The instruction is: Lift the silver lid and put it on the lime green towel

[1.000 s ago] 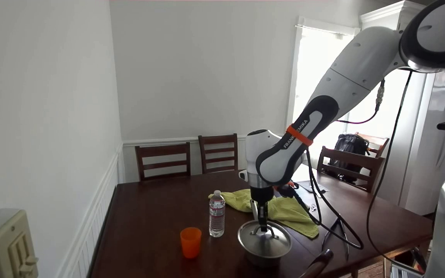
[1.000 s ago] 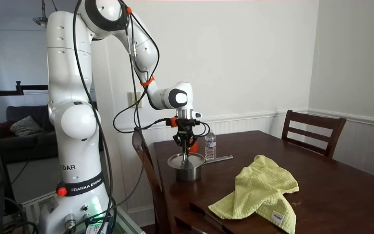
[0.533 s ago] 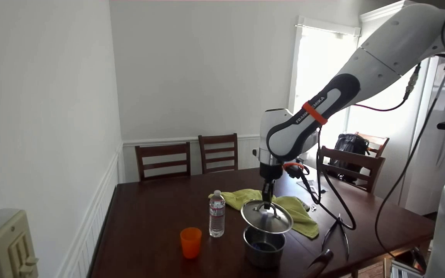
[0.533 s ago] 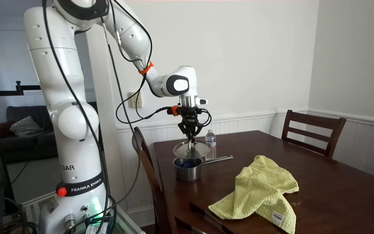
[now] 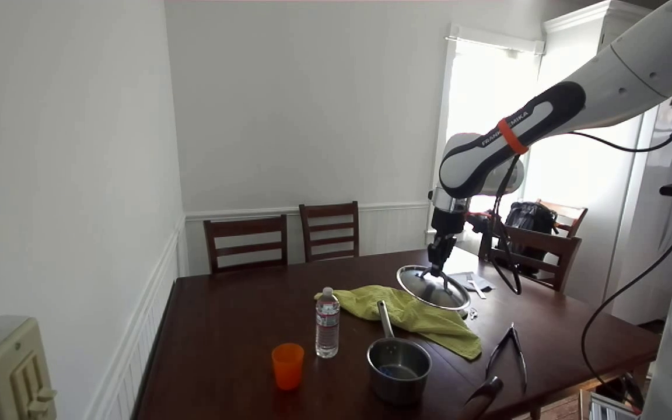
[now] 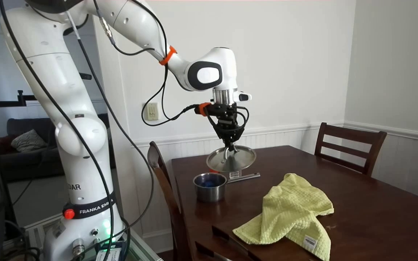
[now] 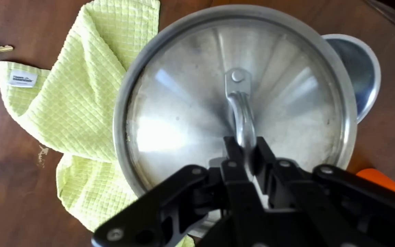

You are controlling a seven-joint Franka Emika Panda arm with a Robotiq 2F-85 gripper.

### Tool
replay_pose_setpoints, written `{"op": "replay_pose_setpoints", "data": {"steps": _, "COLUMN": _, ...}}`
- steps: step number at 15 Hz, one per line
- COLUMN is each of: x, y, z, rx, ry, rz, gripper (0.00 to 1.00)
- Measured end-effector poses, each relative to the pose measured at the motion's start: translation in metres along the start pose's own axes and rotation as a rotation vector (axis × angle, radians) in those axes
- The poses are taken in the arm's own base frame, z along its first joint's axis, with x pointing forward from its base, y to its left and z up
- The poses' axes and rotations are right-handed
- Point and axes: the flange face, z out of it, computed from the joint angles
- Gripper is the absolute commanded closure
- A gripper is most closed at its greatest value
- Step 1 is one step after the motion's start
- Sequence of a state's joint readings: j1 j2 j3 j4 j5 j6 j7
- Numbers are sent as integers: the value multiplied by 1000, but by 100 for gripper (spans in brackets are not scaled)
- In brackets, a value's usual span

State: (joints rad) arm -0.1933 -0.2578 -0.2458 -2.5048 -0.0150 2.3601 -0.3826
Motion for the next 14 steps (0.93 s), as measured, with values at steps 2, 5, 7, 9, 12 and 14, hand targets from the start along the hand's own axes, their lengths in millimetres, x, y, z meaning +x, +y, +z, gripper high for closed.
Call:
{"op": "replay_pose_setpoints", "data": {"steps": 2, "x": 2, "y": -3, "z": 4, "rx": 0, "ry": -7, "rz": 7, "gripper": 96}}
{"op": "replay_pose_setpoints", "data": {"steps": 5, "x": -3, "y": 40, "z": 5, "rx": -8, "ry": -9, "rz": 151, "gripper": 96}}
{"op": "replay_pose_setpoints", "data": {"steps": 7, "x": -16, "y": 93, "z": 9, "rx": -23, "ry": -21, "rz": 261, "gripper": 96}}
{"op": "replay_pose_setpoints", "data": {"steps": 9, "x": -33, "y": 144, "z": 22, "rx": -39, "ry": -51, "rz": 370, "gripper": 96}}
{"op": "replay_pose_setpoints", "data": {"steps": 12, "x": -48, "y": 202, "z": 55, "rx": -36, "ry": -103, "rz": 527, "gripper": 96}}
{"op": "replay_pose_setpoints", "data": {"steps": 14, "x": -39, "y": 221, "z": 81, "rx": -10, "ry": -131, "rz": 622, "gripper": 96}}
